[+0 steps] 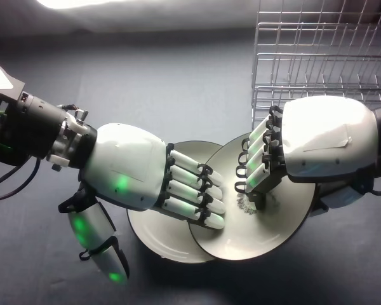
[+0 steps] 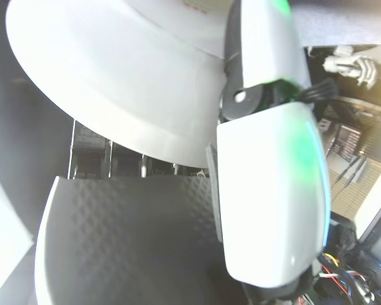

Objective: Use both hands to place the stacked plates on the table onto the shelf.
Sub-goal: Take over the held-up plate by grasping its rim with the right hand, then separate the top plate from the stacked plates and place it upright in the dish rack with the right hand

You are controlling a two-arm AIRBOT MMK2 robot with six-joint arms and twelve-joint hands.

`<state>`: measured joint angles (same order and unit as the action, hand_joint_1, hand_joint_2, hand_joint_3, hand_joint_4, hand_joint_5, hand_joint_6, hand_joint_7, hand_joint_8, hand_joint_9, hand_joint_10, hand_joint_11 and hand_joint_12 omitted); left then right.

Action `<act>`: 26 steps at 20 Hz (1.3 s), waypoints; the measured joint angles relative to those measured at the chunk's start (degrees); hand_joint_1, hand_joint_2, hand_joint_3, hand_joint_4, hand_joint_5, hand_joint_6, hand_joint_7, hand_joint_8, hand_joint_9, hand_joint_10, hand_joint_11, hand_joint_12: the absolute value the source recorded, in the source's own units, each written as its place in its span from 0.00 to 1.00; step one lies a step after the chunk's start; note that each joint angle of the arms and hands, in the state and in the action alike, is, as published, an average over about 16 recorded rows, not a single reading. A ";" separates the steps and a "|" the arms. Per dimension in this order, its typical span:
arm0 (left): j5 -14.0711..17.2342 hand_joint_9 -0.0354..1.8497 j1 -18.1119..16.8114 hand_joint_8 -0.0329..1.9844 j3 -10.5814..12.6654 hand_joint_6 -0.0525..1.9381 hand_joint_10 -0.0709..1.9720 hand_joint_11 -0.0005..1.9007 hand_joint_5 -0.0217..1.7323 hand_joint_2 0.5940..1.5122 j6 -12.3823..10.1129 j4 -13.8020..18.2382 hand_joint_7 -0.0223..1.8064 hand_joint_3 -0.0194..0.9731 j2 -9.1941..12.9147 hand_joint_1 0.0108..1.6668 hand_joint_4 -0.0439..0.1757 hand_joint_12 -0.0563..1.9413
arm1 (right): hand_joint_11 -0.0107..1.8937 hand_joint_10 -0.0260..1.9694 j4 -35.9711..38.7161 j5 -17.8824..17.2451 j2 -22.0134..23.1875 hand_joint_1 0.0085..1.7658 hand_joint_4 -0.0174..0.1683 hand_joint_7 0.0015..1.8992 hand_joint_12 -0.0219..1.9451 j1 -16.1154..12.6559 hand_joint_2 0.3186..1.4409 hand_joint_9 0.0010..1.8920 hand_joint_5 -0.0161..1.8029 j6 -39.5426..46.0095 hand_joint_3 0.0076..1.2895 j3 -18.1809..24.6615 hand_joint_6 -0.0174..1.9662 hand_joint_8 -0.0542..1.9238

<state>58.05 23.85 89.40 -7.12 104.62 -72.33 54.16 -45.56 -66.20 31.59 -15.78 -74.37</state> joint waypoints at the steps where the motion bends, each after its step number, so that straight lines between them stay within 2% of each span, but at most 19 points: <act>1: -0.03 0.03 -0.20 0.01 -0.05 0.02 0.04 0.01 0.01 0.45 -0.10 -0.09 0.01 0.04 0.27 0.00 0.19 0.03 | 0.42 0.23 0.02 -0.16 -0.01 0.73 0.07 0.50 0.54 -0.04 0.53 0.49 0.51 -0.01 0.01 0.00 0.24 0.21; 5: -0.18 0.03 -1.56 0.01 -0.36 0.02 0.04 0.01 0.01 0.45 -0.71 -0.73 0.01 0.04 1.92 0.00 0.19 0.03 | 0.48 0.30 0.21 -0.58 -0.02 0.73 0.07 0.52 0.51 -0.56 0.51 0.52 0.53 0.05 0.00 0.00 0.31 0.27; 10: -0.11 0.03 -4.24 0.02 -1.31 0.03 0.04 0.01 0.01 0.45 -1.76 -1.52 0.02 0.04 5.34 0.00 0.21 0.03 | 0.51 0.35 0.59 -0.14 0.16 0.73 0.10 0.54 0.51 -2.27 0.50 0.54 0.54 0.29 0.00 0.30 0.32 0.29; 19: 0.41 0.03 -9.26 0.02 -2.97 0.03 0.04 0.01 0.02 0.45 -4.06 -1.68 0.02 0.04 12.49 0.00 0.21 0.03 | 0.52 0.43 0.02 2.29 2.05 0.75 0.11 0.57 0.54 -7.68 0.51 0.56 0.56 0.84 0.00 3.09 0.39 0.36; 26: 0.67 0.03 -11.65 0.02 -2.28 0.03 0.04 0.01 0.02 0.45 -5.68 -0.92 0.02 0.04 15.86 0.00 0.21 0.03 | 0.52 0.48 -4.60 5.69 4.83 0.77 0.08 0.59 0.56 -11.62 0.54 0.58 0.56 1.29 0.00 7.07 0.44 0.39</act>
<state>58.72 12.20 87.12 -12.80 103.69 -56.48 49.56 -39.87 -61.37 19.97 -14.48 -67.30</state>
